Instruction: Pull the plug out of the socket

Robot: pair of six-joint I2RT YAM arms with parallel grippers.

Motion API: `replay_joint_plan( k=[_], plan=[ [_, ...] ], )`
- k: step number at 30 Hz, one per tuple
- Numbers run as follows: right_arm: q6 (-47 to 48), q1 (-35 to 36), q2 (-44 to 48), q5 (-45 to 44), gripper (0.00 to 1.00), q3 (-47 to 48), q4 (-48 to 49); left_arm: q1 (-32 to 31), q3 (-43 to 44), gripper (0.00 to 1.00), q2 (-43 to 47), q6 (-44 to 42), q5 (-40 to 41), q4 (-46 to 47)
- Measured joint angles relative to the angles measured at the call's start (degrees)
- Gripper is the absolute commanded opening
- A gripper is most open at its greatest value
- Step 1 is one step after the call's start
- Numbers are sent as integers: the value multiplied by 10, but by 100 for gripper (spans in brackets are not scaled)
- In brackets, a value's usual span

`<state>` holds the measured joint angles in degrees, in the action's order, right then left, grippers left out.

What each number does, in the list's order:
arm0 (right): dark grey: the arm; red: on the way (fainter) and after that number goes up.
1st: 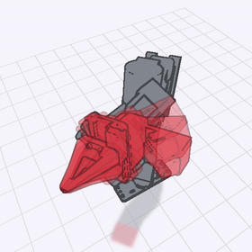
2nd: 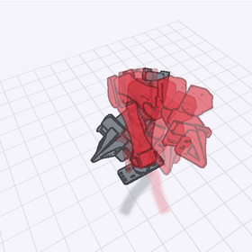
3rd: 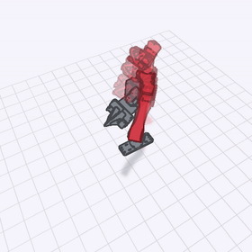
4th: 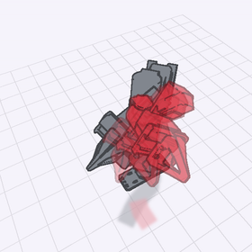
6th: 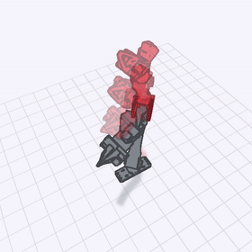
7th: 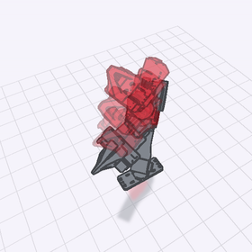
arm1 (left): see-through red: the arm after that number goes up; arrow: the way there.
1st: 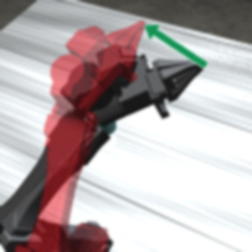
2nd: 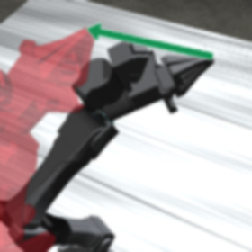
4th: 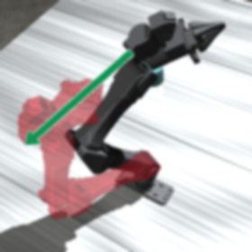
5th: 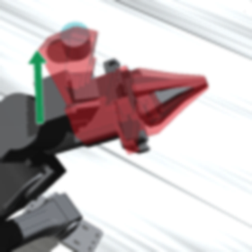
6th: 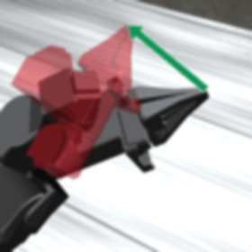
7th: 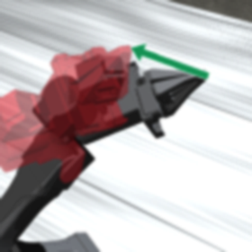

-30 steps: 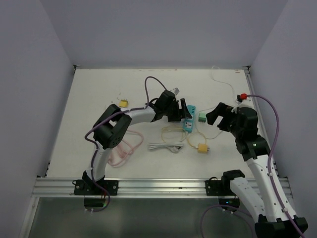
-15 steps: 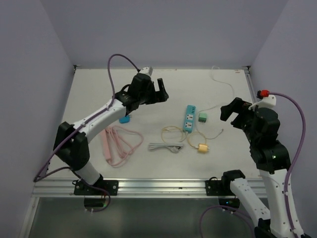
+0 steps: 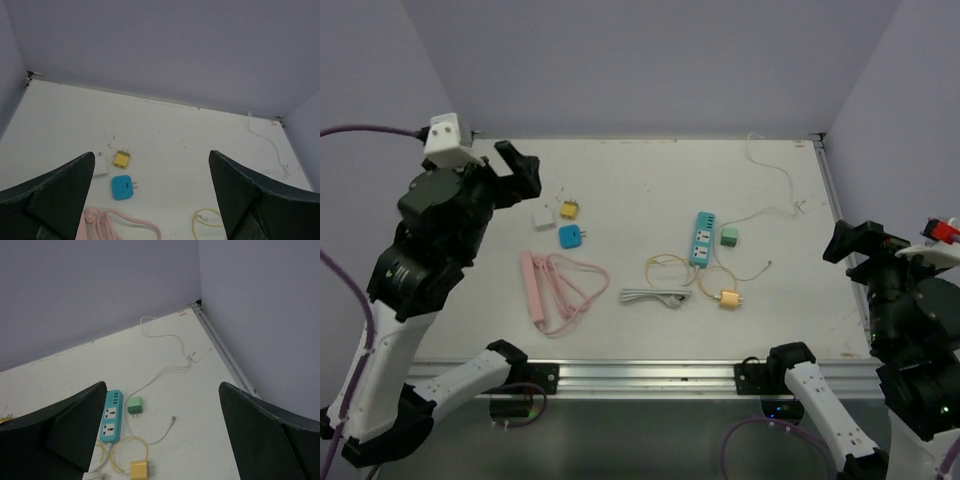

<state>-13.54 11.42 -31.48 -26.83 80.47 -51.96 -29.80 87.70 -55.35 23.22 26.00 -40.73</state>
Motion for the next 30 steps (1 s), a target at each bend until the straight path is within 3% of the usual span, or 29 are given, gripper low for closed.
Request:
replay_joint_plan(
  k=[8,15,30],
  plan=[
    [58,44,54,-53,99,69,-4,0,67,100,140,-33,66,-58],
    [87,51,102,-58,99,68,28,0,50,100,221,-49,134,-61],
    [99,52,105,-42,99,25,69,0,-16,100,268,-48,194,-45]
  ],
)
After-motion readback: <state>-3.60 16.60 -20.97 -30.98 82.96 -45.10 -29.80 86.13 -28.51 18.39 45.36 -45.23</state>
